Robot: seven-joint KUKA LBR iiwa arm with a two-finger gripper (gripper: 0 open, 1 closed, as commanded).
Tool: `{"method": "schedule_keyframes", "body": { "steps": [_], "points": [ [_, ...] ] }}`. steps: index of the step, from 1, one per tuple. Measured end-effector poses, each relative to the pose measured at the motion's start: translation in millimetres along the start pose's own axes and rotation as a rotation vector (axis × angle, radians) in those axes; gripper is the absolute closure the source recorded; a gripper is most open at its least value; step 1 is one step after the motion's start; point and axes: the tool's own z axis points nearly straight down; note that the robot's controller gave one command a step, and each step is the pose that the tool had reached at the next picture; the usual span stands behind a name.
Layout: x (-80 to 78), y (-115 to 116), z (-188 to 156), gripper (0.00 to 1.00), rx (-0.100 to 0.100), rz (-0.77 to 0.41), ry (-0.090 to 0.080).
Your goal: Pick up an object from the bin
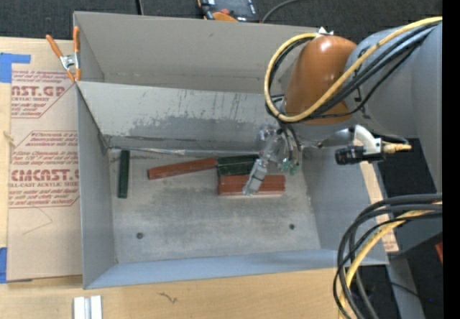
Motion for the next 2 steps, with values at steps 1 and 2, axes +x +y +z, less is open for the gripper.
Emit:
{"method": "schedule_keyframes", "body": {
  "steps": [1,2],
  "points": [
    [-2.9,5.0,77.4,0.0,0.003,0.091,0.005],
    [-5.7,5.8,70.3,1.0,0.001,0.09,0.001]
  ]
}}
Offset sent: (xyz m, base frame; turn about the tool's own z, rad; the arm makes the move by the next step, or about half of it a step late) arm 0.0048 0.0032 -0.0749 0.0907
